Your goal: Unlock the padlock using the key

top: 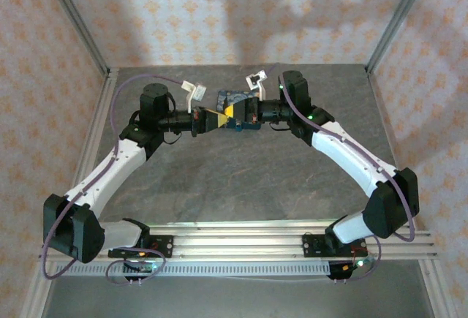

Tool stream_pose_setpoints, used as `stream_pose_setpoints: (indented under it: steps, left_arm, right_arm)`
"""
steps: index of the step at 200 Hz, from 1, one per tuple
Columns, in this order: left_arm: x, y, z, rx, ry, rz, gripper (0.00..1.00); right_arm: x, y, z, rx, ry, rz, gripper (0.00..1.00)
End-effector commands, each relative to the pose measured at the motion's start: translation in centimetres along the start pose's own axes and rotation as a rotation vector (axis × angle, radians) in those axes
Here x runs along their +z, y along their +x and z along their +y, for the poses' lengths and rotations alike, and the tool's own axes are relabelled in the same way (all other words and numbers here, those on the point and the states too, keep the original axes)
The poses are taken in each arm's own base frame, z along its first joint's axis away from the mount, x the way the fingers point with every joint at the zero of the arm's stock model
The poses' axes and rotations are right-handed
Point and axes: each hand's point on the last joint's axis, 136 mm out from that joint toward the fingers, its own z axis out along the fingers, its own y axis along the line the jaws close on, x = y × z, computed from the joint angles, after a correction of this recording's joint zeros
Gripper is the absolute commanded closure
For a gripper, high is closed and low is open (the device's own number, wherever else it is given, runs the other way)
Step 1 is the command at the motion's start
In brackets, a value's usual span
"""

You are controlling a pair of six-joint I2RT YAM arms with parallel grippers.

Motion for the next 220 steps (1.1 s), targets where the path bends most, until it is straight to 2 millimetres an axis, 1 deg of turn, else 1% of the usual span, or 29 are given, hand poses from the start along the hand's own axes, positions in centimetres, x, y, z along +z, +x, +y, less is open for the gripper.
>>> stream_pose_setpoints:
  steps: [1,18,31,40,62,90,107,121,132,139,152,173,195,220]
  left_arm:
    - [0.0,-1.5,-0.9,0.038,0.013,-0.021,1.00]
    - [0.0,-1.4,-0.3,0.020,-0.022,-0.019,1.00]
    - [0.1,-1.5,0.0,0.004,-0.030,-0.024,0.81]
    - [0.1,-1.7,0.3,-0.014,-0.044,-0.035,0.74]
    - [-0.1,-2.1,0.6,-0.034,-0.069,-0.060,0.68]
    - [-0.9,-2.3,1.2,-0.056,-0.160,-0.083,0.61]
    - [-1.9,-2.3,2.3,-0.070,-0.272,-0.103,0.56]
    - [-2.9,-1.4,3.9,-0.095,-0.387,-0.095,0.49]
    - [-3.2,-0.8,4.6,-0.117,-0.412,-0.092,0.48]
    - [-3.2,-0.8,4.6,-0.135,-0.389,-0.114,0.47]
    - [-3.0,-1.1,4.2,-0.161,-0.306,-0.180,0.46]
    - [-2.7,-2.4,3.2,-0.180,-0.200,-0.273,0.45]
    - [-2.4,-3.2,2.3,-0.178,-0.123,-0.302,0.47]
    - [-1.9,-3.4,1.9,-0.189,-0.063,-0.304,0.51]
  right_arm:
    - [0.1,0.0,0.9,-0.048,-0.043,-0.004,1.00]
    - [-0.1,-0.4,0.8,-0.077,-0.028,-0.045,1.00]
    - [-0.4,-0.8,0.7,-0.094,-0.010,-0.094,1.00]
    - [-0.8,-1.0,0.6,-0.103,0.005,-0.123,1.00]
    - [-1.4,-1.3,-0.2,-0.115,0.065,-0.173,1.00]
    - [-1.9,-1.6,-0.7,-0.121,0.101,-0.213,1.00]
    - [-1.9,-2.0,-0.9,-0.123,0.113,-0.234,1.00]
    - [-1.8,-2.2,-1.0,-0.118,0.111,-0.244,1.00]
    - [-1.8,-2.5,-1.0,-0.114,0.108,-0.254,1.00]
    - [-1.7,-2.6,-1.0,-0.111,0.102,-0.259,1.00]
    - [-1.6,-2.8,-1.1,-0.102,0.096,-0.270,1.00]
    - [-1.4,-2.9,-1.4,-0.082,0.089,-0.276,1.00]
    - [-1.2,-2.9,-1.6,-0.067,0.081,-0.279,1.00]
    - [-1.0,-3.1,-1.7,-0.056,0.072,-0.286,1.00]
